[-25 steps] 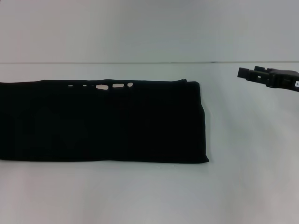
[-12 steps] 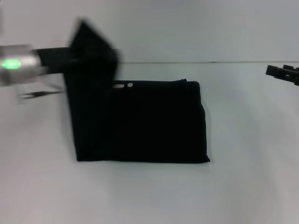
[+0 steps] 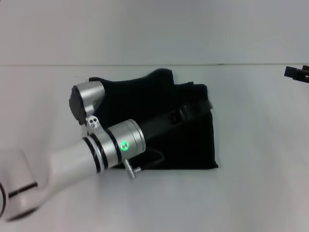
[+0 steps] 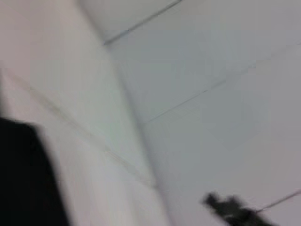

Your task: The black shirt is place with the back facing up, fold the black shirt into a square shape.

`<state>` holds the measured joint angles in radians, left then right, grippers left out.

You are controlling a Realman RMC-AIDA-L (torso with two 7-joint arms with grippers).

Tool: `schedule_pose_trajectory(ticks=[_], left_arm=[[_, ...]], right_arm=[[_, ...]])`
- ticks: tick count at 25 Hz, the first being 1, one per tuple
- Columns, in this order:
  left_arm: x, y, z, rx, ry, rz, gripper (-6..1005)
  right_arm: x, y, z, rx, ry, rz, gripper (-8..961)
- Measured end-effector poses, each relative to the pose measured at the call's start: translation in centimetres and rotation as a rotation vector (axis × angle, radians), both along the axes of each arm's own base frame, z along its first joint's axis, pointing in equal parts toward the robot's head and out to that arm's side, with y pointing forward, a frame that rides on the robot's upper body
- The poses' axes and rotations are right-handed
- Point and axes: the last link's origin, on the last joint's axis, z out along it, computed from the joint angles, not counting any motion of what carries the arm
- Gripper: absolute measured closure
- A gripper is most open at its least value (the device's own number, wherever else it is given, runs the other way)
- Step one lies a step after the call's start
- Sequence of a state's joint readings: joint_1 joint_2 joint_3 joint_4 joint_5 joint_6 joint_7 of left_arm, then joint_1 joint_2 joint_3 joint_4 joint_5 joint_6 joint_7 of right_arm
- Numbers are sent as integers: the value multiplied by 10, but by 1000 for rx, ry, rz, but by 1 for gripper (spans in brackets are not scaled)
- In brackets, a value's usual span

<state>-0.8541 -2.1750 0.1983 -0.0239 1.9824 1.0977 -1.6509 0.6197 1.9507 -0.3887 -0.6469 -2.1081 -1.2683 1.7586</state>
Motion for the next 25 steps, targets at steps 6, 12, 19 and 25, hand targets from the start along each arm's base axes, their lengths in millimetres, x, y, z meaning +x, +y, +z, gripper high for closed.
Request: schedule_pose_trajectory(ticks=[6,12,19,25], left_arm=[[25,-25,14,29,-165,-231,725],[14,-39,52,41,-123,-515,582],[-23,-54,81,44,70,-712,297],[-43,-62,92,31,210,-812,112]], right_arm=[[-1,0,-7,-46,0,-23,175],[-16,0,-18,-230,45,-95,175],[-46,6,-42,-417,91,-153,174],[-71,17,-78,-487,112,-177,176]])
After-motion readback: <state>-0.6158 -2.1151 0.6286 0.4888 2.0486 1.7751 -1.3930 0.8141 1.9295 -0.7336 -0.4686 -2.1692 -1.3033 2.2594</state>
